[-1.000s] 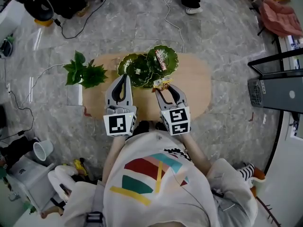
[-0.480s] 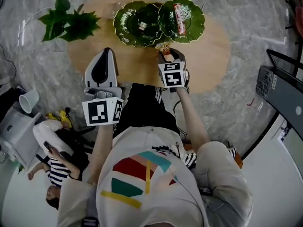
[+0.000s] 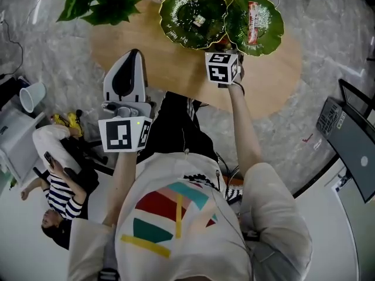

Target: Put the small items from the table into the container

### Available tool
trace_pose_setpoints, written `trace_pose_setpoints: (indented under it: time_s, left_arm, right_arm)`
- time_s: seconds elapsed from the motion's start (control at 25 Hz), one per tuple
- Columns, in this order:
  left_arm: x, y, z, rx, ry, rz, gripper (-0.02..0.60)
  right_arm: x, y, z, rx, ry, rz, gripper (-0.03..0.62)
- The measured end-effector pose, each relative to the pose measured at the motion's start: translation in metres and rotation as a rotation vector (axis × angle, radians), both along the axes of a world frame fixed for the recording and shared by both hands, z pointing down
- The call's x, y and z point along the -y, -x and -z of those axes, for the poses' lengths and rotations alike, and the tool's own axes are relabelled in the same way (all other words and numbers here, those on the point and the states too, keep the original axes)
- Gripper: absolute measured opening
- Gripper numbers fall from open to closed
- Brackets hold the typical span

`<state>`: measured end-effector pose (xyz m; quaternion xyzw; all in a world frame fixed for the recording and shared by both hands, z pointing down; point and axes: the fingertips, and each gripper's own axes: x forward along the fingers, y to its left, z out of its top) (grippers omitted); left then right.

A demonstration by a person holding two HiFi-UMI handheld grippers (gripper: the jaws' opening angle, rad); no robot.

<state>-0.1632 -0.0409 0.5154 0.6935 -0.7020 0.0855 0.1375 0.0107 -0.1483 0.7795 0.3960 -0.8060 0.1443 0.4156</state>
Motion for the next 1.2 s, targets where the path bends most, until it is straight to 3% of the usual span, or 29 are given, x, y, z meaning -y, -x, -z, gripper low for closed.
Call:
trace_pose_setpoints:
  time_s: [0.24,0.48,0.52,0.56,0.6,0.84,1.2]
  left_arm:
    - [0.018,-0.019,0.040,-0.009,-0.080,-0.061,0.008]
    - [0.046,-0.045,0.102,-0.032,-0.175,-0.159,0.008]
    - [0.050,-0.050,0.116,-0.034,-0.197,-0.169,0.008]
    - [0.054,-0.054,0.128,-0.034,-0.221,-0.177,0.008]
    - [0.057,-0.058,0.141,-0.032,-0.246,-0.183,0.008]
    - [0.069,-0.081,0.194,0.002,-0.383,-0.242,0.008]
    - [0.069,-0.104,0.237,0.065,-0.490,-0.340,0.008]
  right_arm:
    - [-0.029,0.006,0.037,0.040,0.052,0.033,0.215]
    - [-0.084,0.000,0.159,0.249,0.107,0.094,0.213]
    - [-0.089,-0.007,0.189,0.278,0.084,0.096,0.212]
    - [-0.090,-0.015,0.218,0.298,0.041,0.075,0.148]
    - [-0.088,-0.024,0.246,0.314,-0.014,0.041,0.014]
    - [-0.072,-0.054,0.361,0.397,-0.304,-0.073,0.014]
    - [-0.051,-0.047,0.428,0.433,-0.534,-0.094,0.014]
